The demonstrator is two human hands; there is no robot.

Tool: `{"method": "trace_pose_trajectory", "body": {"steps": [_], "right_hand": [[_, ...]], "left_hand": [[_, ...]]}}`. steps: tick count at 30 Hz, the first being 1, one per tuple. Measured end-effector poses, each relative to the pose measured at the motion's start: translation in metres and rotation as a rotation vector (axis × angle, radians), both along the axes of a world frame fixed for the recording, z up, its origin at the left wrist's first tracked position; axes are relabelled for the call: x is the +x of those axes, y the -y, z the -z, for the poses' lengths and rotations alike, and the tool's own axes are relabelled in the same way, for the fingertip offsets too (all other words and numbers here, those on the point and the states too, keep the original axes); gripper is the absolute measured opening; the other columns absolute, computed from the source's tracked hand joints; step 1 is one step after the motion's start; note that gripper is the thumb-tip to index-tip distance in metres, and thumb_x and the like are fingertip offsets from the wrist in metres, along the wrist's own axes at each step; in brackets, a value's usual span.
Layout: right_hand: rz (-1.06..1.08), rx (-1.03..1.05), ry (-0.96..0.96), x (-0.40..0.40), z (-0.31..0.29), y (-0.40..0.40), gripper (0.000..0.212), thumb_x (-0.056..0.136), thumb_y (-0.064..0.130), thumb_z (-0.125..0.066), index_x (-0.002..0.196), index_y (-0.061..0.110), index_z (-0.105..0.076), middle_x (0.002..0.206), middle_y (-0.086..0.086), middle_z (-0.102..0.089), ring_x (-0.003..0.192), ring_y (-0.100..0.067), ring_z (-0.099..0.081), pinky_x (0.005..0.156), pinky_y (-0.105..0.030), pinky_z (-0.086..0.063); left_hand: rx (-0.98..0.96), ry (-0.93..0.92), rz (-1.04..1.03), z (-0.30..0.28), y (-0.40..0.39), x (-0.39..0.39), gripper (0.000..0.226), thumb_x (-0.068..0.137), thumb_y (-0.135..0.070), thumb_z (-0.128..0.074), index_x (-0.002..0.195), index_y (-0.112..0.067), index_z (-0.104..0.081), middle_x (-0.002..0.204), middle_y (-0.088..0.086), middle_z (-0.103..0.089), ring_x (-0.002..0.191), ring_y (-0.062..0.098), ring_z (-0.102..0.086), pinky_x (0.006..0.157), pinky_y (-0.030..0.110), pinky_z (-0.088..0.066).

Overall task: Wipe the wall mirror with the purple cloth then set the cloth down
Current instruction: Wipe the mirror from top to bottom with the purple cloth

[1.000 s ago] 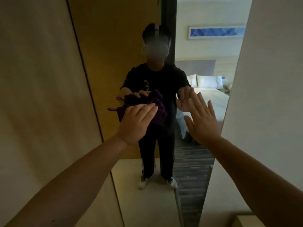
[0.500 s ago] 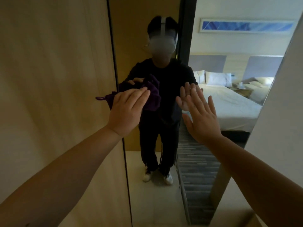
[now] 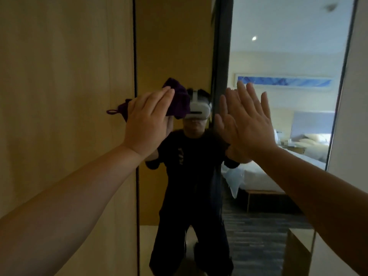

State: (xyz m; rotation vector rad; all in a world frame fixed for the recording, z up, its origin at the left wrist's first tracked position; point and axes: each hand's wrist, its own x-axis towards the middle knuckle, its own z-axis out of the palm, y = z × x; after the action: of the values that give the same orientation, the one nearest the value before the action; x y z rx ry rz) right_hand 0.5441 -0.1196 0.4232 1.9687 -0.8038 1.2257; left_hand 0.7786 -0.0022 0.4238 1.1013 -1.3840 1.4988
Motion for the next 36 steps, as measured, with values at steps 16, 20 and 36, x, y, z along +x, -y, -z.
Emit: {"method": "trace_pose_trajectory", "body": {"steps": [16,20,36], "right_hand": [[0.105,0.016,0.023,0.016,0.023,0.025,0.070,0.100,0.054,-0.005,0.157,0.014,-0.002,0.166,-0.009,0.007,0.150,-0.024,0.016,0.122,-0.049,0.007],[0.124,0.012,0.088,0.013,0.052,0.032,0.067,0.103,0.052,-0.011,0.158,0.015,-0.005,0.166,-0.007,0.005,0.151,-0.024,0.015,0.122,-0.050,0.007],[0.088,-0.041,0.118,0.012,0.056,0.041,0.070,0.100,0.055,-0.006,0.158,0.016,-0.008,0.166,-0.006,0.000,0.152,-0.022,0.010,0.123,-0.050,0.002]], "left_hand": [[-0.019,0.066,-0.045,0.035,0.013,-0.007,0.044,0.096,-0.019,-0.054,0.138,-0.008,-0.053,0.138,0.007,-0.056,0.122,0.030,-0.052,0.099,0.046,-0.038],[-0.010,0.107,-0.059,0.028,0.009,0.001,0.044,0.099,-0.025,-0.042,0.138,-0.009,-0.054,0.139,0.006,-0.056,0.123,0.030,-0.051,0.101,0.046,-0.036],[0.168,0.179,-0.154,0.036,0.050,0.000,0.056,0.098,-0.027,-0.055,0.149,-0.011,-0.039,0.157,0.008,-0.036,0.146,0.026,-0.030,0.118,0.048,-0.025]]}}
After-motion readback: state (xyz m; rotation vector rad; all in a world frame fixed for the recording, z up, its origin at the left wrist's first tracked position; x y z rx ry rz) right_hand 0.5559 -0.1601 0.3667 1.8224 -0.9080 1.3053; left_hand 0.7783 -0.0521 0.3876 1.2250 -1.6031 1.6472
